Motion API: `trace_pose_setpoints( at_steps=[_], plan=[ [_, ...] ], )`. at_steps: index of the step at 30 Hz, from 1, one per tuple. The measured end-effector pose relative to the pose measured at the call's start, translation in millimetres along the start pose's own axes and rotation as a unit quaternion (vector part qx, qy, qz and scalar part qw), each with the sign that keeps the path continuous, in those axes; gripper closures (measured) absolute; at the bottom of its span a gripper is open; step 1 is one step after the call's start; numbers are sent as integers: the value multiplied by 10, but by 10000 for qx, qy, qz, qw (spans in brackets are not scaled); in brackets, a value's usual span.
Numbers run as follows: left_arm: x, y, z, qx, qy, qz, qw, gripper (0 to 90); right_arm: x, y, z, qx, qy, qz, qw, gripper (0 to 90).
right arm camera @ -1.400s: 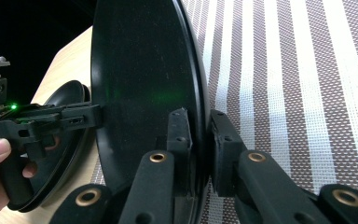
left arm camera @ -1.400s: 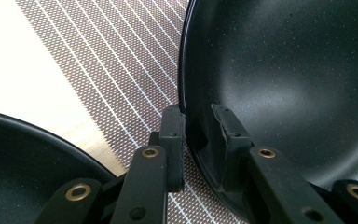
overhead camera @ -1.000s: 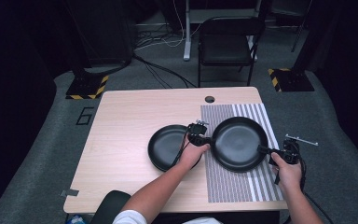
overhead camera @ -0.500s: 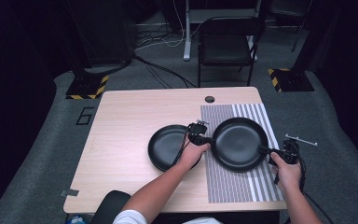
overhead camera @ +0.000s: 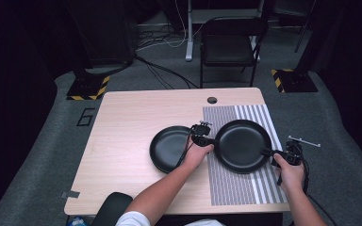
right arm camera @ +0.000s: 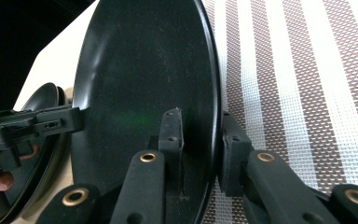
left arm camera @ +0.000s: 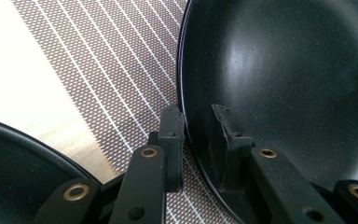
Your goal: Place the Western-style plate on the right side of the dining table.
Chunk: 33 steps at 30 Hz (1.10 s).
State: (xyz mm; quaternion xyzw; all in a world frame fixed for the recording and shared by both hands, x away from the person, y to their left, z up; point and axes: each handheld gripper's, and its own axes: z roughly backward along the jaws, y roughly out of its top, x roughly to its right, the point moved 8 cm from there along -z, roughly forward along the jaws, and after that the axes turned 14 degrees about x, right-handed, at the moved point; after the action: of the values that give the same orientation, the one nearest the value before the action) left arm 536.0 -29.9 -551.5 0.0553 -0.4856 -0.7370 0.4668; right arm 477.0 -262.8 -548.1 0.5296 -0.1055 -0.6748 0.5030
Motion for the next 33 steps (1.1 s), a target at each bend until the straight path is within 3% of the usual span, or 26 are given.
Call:
trace_pose_setpoints(
  at_steps=[18, 28, 31, 32, 33],
  plan=[
    [12, -2, -35, -95, 38, -73, 9999, 732, 96, -38, -68, -57, -80, -89, 9999, 715],
    [16, -8, -61, -142, 82, -50, 9999, 715, 116, -53, -86, -111, -184, 22, 9998, 693],
    [3, 15, -51, -53, 129, -65, 9999, 707, 117, -56, -83, -103, -189, 70, 9997, 687],
    [21, 82, -15, 134, 40, -54, 9999, 711, 116, -56, -79, -97, -197, 68, 9997, 679],
    [51, 101, -3, 145, -91, 27, 9999, 728, 118, -58, -76, -93, -194, 43, 9998, 687]
  ],
)
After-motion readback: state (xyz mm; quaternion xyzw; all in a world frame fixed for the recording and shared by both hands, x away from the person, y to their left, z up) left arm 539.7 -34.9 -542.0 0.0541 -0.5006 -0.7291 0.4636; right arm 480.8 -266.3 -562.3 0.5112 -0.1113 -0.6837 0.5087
